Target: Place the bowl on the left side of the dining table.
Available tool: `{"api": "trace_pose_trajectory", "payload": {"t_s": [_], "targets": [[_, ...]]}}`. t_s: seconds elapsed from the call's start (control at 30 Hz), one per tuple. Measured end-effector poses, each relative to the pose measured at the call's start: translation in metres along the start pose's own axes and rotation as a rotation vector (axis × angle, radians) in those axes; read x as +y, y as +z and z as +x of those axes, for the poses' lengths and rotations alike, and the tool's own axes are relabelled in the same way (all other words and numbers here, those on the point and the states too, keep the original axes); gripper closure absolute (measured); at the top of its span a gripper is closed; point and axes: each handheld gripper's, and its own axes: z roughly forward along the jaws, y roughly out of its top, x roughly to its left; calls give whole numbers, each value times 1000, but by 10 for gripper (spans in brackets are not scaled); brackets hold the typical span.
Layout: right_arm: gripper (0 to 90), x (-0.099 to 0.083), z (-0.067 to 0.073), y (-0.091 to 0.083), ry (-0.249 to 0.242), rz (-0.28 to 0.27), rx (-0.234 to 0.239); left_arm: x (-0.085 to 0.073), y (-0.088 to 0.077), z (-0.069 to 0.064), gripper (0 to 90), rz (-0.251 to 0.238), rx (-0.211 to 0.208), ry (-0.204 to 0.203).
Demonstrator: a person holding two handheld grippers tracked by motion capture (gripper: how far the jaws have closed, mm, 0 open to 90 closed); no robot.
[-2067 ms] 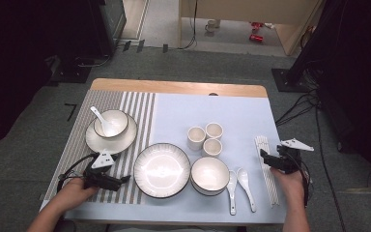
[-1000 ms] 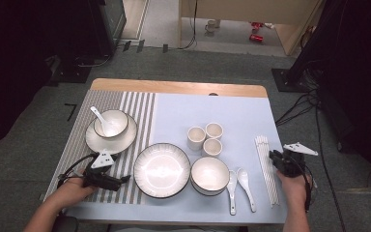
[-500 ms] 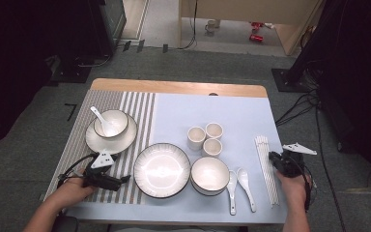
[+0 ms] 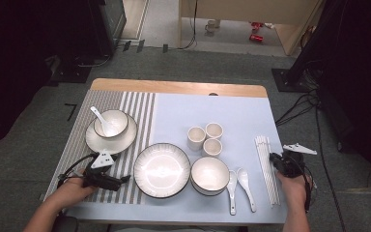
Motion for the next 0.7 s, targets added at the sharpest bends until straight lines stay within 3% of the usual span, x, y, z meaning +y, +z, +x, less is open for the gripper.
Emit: {"api": "trace_pose_trajectory", "payload": {"t_s": [0.4,0.7], "targets": [[834,3,-6,2,39,8,-33,0,0,0,94,2,2,3],[834,9,-7,8,35,6,-34,0,0,0,94,1,3,4]]}}
